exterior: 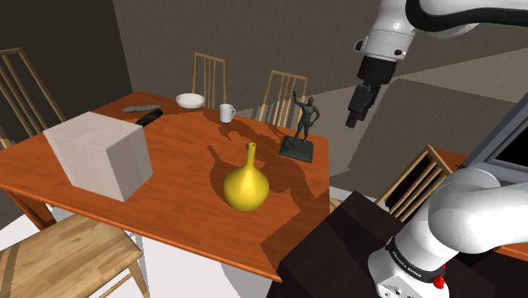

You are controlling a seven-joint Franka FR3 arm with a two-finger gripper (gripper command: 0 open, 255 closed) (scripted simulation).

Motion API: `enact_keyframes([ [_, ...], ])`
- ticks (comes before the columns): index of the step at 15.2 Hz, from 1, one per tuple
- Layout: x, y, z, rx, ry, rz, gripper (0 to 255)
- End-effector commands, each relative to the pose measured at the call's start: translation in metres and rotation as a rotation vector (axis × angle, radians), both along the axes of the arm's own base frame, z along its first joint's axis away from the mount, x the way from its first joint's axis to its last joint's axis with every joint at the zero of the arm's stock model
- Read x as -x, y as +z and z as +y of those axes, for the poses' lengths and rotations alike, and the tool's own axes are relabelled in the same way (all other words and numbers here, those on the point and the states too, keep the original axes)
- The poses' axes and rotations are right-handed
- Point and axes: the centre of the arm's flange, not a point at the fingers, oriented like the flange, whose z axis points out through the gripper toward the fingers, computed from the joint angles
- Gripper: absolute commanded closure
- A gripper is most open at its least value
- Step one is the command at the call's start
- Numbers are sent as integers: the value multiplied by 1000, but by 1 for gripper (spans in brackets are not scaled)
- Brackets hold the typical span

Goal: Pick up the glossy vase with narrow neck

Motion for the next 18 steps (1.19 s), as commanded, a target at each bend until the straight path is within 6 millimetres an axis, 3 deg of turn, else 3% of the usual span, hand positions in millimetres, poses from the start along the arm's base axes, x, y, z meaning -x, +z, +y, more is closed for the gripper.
enact_keyframes([
  [1, 0, 0, 0, 0, 0, 0, 0],
  [18, -188, -110, 106, 88, 8, 98, 0],
])
